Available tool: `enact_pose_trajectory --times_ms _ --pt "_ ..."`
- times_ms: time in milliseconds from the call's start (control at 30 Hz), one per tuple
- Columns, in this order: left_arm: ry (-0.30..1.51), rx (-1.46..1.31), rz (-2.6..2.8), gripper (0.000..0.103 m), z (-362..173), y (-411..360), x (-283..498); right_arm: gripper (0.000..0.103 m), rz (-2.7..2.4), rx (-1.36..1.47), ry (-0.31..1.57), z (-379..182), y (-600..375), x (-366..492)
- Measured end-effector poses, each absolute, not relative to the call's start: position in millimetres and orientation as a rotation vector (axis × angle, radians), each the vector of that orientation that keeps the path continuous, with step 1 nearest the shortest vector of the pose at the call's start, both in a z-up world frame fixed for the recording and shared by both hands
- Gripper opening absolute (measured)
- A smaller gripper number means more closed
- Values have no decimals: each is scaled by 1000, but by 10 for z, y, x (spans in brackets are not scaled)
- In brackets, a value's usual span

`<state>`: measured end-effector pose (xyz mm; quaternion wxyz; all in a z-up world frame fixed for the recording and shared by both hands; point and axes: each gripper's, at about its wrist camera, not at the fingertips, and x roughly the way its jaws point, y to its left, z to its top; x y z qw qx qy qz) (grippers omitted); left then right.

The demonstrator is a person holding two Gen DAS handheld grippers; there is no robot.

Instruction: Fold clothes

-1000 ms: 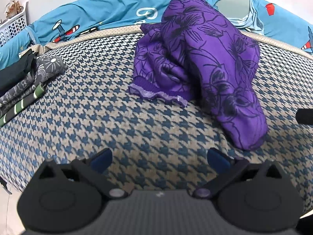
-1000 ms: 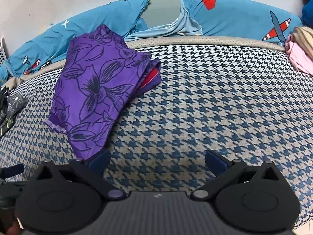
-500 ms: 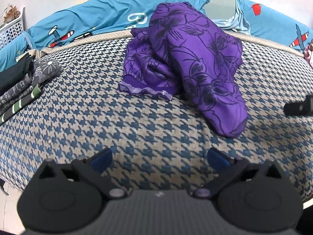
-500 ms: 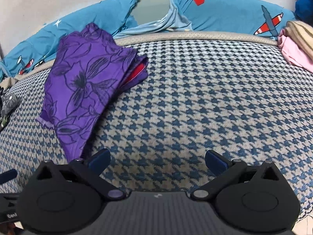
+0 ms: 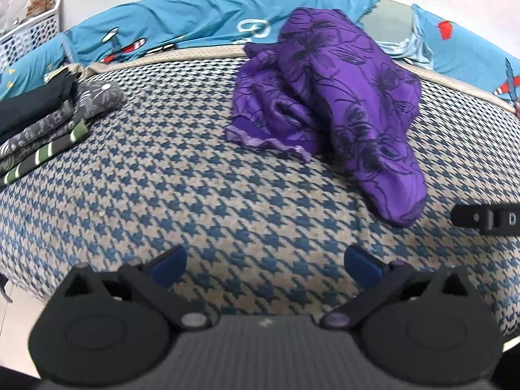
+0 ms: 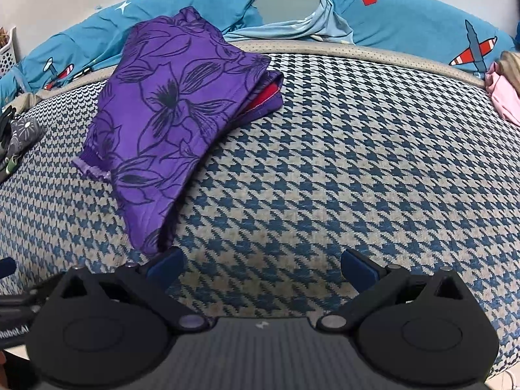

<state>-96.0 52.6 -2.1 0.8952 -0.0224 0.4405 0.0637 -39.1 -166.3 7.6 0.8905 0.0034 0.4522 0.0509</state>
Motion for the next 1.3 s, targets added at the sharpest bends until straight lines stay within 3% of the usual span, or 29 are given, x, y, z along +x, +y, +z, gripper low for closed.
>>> enact_pose_trajectory --times_ms 1300 --pt "980 -33 103 103 -30 310 -541 103 121 37 894 172 -1709 -280"
